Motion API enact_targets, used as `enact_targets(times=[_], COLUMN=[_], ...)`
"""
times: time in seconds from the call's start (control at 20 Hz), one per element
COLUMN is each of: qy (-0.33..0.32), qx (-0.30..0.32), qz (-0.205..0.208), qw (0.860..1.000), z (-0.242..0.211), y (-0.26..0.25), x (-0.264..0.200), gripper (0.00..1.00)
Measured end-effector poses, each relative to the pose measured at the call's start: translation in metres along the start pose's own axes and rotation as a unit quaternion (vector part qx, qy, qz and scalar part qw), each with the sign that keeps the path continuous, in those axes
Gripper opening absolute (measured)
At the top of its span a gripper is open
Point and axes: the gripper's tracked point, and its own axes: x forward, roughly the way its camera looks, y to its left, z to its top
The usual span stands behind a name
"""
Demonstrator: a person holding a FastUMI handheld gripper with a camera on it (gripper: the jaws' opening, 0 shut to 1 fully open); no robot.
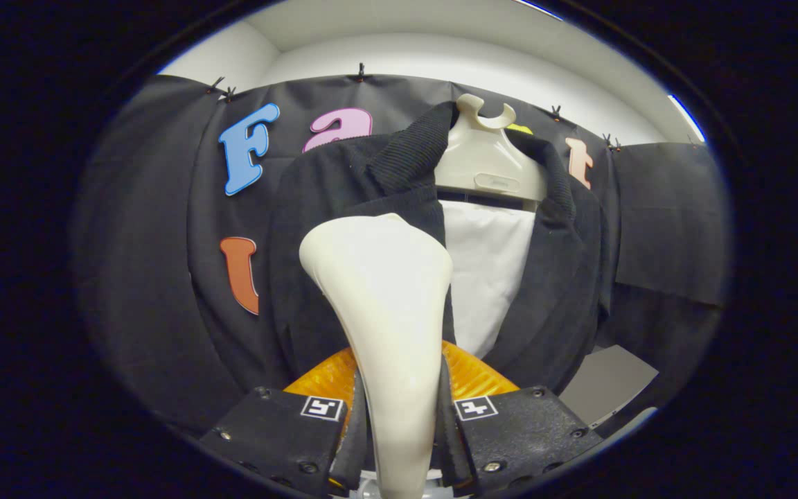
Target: Iron the clothes twice with a garment steamer, once on the left side and once on the right side.
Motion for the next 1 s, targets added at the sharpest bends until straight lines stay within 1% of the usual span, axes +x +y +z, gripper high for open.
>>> enact_targets(times=[0.15, 0.5, 0.8, 1.0], qy=[0.012, 0.033, 0.054, 0.085], qx=[-0.003, -0.029, -0.033, -0.027], qz=[0.002, -0.017, -0.014, -0.009], qw=[1.000, 0.999, 0.998, 0.996], z=[-0.023, -0.072, -0.117, -0.148], y=[0.002, -0.002, -0.004, -0.005], x=[-0.001, 0.001, -0.001, 0.004], gripper=[0.45, 0.45, 0.45, 0.45])
